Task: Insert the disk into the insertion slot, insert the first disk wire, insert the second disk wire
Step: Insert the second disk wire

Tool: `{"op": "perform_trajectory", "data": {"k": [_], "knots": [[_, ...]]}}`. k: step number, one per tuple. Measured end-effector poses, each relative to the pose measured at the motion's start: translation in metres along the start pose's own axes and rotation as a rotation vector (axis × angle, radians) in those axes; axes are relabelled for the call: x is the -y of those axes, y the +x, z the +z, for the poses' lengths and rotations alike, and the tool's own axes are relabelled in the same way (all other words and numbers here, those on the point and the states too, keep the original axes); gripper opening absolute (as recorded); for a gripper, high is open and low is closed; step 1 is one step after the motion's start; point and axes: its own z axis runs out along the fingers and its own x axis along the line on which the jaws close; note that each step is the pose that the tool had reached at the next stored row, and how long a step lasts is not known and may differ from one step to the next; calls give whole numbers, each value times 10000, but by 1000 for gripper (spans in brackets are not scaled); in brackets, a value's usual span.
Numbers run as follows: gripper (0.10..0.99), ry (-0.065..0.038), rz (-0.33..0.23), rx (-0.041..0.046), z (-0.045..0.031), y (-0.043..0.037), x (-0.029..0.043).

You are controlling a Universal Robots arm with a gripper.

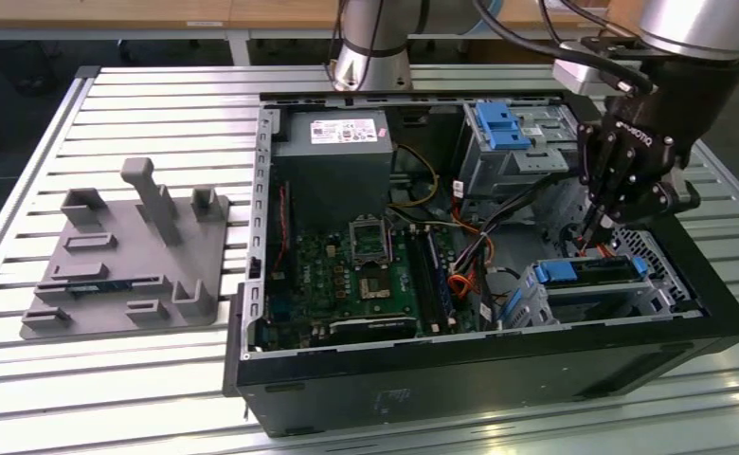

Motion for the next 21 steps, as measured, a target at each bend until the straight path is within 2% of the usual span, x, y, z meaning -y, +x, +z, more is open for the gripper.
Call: {"op": "perform_trajectory", "data": {"k": [10,12,15,21], "knots": [[149,16,-11,1000,31,160,-1],[149,18,-13,1179,38,192,-1],[149,20,-15,1372,47,243,-2],[149,22,-19,1693,65,335,-2]]}}
